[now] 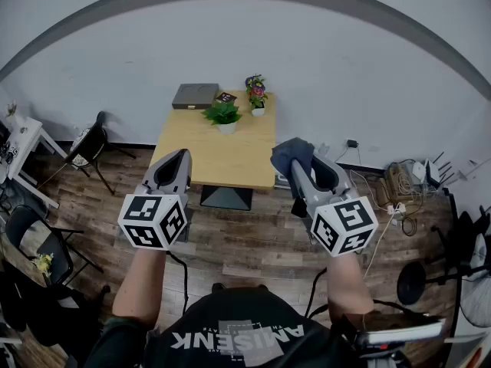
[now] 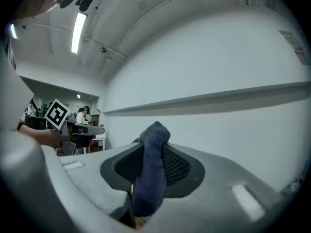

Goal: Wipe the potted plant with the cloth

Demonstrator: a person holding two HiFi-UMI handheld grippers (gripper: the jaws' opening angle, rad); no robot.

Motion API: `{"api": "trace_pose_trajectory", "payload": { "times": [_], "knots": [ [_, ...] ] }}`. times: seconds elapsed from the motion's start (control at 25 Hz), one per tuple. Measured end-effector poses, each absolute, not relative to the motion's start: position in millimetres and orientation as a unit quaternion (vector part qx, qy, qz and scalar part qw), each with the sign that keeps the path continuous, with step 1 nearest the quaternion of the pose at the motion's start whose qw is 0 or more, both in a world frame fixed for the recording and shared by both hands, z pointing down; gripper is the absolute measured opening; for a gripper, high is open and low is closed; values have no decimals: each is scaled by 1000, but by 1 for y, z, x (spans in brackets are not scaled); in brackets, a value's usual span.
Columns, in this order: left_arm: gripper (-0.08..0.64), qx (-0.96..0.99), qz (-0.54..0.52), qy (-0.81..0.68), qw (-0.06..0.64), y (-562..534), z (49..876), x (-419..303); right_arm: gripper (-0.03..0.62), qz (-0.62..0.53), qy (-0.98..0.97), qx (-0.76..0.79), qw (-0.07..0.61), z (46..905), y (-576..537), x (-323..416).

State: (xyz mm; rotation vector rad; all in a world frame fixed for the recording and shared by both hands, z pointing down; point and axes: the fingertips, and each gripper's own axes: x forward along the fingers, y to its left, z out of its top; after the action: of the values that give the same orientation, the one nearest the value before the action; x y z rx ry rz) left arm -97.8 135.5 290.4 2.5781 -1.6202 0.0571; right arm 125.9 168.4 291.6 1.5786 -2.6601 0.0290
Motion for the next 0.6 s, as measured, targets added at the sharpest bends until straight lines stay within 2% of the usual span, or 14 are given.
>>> {"api": "trace_pose_trajectory", "payload": {
  "times": [0.4, 0.6],
  "knots": [
    [2, 848, 25, -527, 42, 146, 292, -108, 110, 8, -859, 511, 35, 293, 182, 115],
    [2, 852, 18, -521, 51, 147, 292, -115, 110, 23, -858, 513, 13, 289, 189, 108]
  ]
}}
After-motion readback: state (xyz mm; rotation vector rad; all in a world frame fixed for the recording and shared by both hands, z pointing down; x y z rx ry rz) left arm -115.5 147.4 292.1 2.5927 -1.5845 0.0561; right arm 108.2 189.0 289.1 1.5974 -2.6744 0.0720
